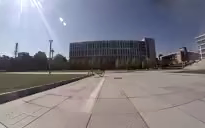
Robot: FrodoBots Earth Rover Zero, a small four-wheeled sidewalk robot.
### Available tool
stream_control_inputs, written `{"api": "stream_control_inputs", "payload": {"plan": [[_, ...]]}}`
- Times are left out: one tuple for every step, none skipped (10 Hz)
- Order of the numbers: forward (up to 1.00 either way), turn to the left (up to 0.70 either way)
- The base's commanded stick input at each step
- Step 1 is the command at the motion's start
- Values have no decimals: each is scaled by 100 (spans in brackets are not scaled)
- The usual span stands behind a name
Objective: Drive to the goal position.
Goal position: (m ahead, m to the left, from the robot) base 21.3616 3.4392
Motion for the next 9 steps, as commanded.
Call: {"api": "stream_control_inputs", "payload": {"plan": [[6,0],[6,0],[6,0],[6,0],[6,0],[6,0],[6,0],[6,0],[6,0]]}}
